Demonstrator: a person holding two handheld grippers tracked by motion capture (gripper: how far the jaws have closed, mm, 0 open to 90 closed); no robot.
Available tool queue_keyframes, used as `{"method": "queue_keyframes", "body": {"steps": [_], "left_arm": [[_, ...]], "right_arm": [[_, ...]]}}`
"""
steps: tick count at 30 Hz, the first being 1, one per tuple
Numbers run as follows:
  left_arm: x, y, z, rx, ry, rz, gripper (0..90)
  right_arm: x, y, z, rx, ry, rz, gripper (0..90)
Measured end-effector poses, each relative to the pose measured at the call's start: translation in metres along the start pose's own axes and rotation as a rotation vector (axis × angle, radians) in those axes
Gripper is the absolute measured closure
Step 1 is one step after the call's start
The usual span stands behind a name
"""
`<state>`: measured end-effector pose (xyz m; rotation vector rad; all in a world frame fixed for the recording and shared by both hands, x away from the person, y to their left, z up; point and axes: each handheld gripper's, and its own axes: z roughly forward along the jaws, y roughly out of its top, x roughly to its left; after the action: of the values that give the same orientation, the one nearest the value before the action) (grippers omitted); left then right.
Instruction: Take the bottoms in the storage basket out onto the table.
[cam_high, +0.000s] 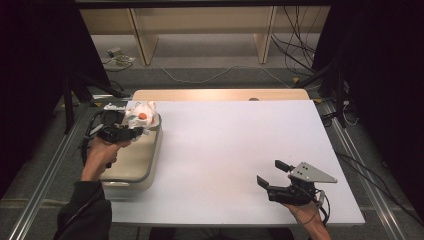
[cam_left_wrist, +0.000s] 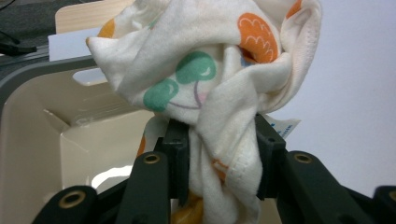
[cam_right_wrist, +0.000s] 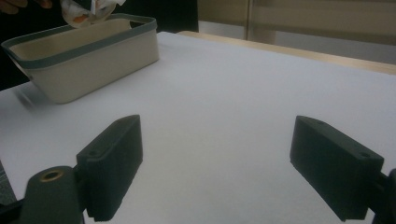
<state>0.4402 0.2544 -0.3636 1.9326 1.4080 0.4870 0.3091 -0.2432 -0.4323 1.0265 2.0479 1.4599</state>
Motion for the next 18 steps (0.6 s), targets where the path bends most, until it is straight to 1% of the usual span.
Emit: {"method": "queue_keyframes", "body": {"steps": [1,9,12,18], "left_arm": [[-0.001,0.000,0.000,0.004,-0.001,0.008,64.7],[-0.008,0.004,-0.004,-0.021,-0.028,0.017,64.5],[-0.012,0.004,-0.004,-0.032,-0.041,0.014,64.5],[-0.020,0.007,-0.006,-0.048,-0.072,0.029,64.4]], "right_arm": [[0.000,0.000,0.000,0.000,0.000,0.000,17.8],[0.000,0.000,0.000,-0.001,0.000,0.002,17.8],[0.000,0.000,0.000,-0.001,0.000,0.002,17.9],[0.000,0.000,0.000,-0.002,-0.001,0.002,17.9]]}}
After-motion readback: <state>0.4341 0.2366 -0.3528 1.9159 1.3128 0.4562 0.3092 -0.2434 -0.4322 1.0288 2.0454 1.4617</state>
